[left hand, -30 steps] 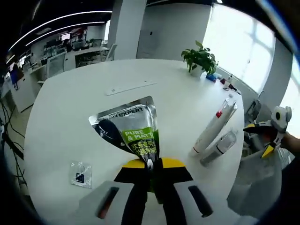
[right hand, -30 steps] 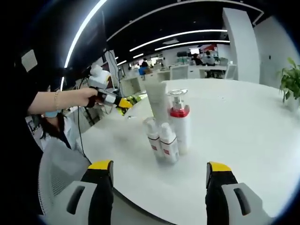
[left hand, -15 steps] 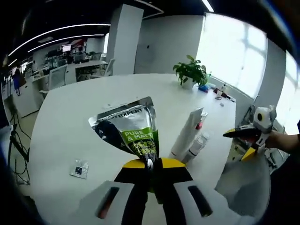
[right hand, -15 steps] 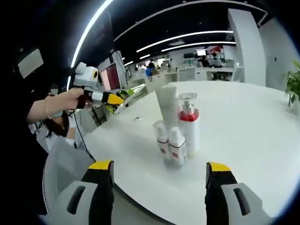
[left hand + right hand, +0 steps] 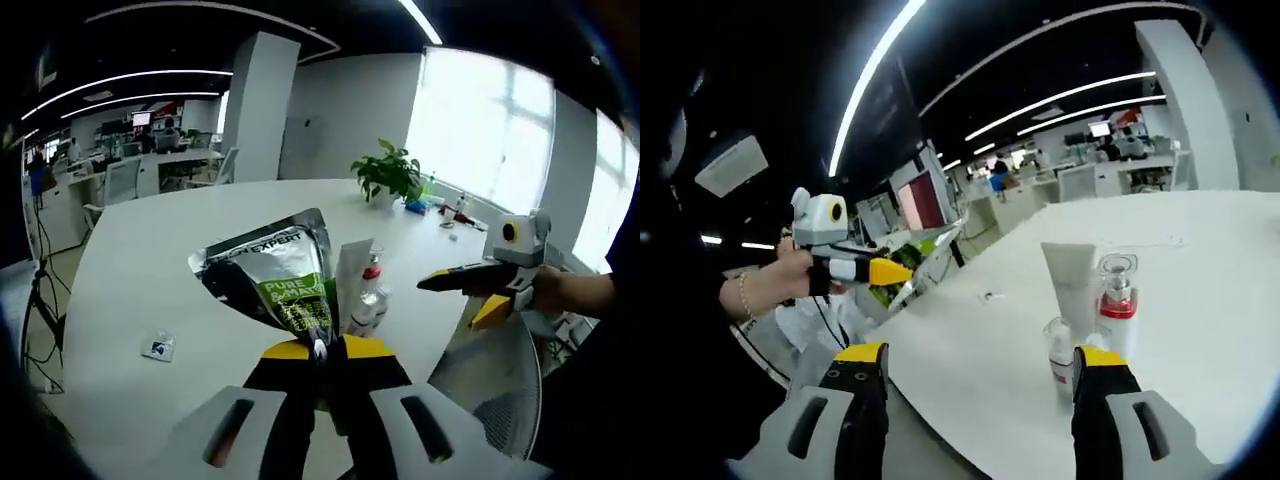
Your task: Arrange the skincare products in the storage area until every visible bottle or jar stands upright without overlapping.
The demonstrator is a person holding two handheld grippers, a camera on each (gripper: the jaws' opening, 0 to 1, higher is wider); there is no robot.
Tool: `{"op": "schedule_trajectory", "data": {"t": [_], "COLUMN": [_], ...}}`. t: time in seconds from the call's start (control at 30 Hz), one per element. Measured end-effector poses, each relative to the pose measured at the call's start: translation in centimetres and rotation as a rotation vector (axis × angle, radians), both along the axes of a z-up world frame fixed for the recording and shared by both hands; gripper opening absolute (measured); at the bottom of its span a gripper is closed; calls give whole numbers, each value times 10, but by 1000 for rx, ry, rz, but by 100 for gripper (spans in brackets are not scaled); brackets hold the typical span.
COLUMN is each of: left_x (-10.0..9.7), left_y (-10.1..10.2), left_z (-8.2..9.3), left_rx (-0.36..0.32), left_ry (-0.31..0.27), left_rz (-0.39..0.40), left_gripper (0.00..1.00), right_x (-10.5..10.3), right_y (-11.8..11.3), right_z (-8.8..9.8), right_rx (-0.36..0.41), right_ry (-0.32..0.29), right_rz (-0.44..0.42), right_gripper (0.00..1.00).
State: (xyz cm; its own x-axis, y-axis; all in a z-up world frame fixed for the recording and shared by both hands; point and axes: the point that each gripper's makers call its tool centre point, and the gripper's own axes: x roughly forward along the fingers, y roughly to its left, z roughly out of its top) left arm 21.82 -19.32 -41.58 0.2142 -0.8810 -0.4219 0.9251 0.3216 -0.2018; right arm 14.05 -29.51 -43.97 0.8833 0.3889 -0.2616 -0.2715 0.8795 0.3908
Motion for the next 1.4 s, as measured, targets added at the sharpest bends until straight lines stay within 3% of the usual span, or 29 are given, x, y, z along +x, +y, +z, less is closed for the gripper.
{"op": "schedule_trajectory", "data": {"t": [0.1,0.2,0.37,0.73,1.1,1.4], "left_x": [-14,-26,-40,-66,-86,-100], "left_y": [0,1,5,-4,-13,-19], "left_z": [4,7,13,12,14,14], "left_rx": [-17,-16,-60,-73,-92,-107], "left_ry": [-5,-21,-1,32,43,45], "left_rz": [-26,-43,-81,-137,-183,-214], "left_gripper": [6,6,6,6,6,6], "right_x": [4,7,7,8,7,5], "right_y": [17,35,50,77,80,88], "right_z": [6,20,32,41,56,61], "right_rx": [42,167,253,295,378,414], "right_ry": [-3,-38,-65,-70,-104,-113], "right_rz": [28,65,115,178,184,211], "right_gripper": [76,77,78,67,64,48]}}
